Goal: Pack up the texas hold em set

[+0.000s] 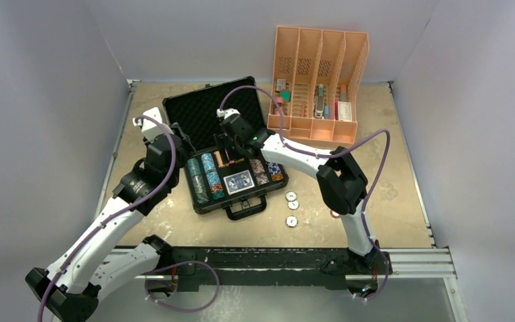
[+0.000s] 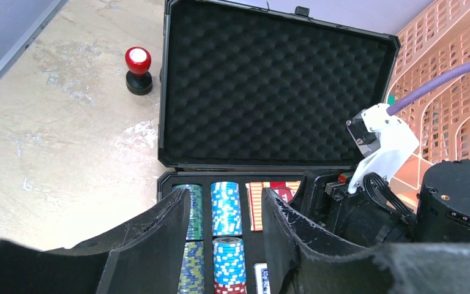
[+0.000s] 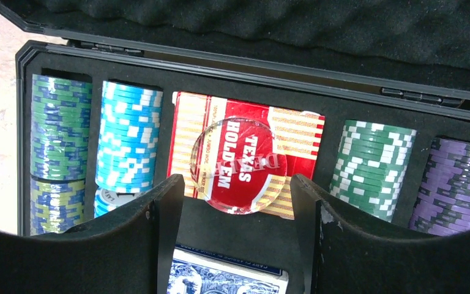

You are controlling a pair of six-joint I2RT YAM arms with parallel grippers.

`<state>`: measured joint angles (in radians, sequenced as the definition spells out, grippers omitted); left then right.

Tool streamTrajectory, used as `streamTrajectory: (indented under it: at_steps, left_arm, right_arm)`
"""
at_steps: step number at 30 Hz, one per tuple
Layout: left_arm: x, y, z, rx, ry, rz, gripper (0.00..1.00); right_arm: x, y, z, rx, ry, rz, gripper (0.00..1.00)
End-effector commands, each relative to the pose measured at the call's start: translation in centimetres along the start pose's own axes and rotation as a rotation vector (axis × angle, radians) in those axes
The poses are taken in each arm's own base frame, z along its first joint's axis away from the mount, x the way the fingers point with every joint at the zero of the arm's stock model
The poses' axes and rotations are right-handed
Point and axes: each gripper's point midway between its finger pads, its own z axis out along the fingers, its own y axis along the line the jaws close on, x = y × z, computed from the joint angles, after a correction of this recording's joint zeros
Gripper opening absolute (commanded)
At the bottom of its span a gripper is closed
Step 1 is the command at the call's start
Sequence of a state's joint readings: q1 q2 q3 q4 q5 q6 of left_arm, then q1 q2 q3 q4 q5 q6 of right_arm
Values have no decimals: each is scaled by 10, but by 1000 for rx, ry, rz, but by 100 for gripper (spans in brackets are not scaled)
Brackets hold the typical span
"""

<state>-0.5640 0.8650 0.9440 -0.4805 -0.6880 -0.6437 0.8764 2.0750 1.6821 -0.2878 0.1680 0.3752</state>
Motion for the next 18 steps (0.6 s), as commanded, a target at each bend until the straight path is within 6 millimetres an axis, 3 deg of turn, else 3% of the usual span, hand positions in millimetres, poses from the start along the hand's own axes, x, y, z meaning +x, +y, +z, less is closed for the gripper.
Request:
streamTrajectory:
  at_steps: [1,6,9,11,15,18]
  left_arm:
    - [-5,-1,1,-3,-20,-24,46]
    - [-2,-2,3,-1,-10,-19,46]
    - [-2,-3,3,2,-9,-21,46]
    - [-2,-4,3,7,-6,-22,46]
    - [0,-7,3,21,4,-20,46]
    - [2,-9,3,34,10,-19,46]
  right_arm:
    - [-21,7,-10,-7,-35,-19,69]
    - [-27,8,-14,-2,-47,17,77]
    - [-33,13,-29,-32,-55,44,77]
    - [-43,5,-42,2,-102,73,77]
    - [-56,-32,-73,138,-198,182,74]
    - [-53,-79,-96,257,-239,315,70]
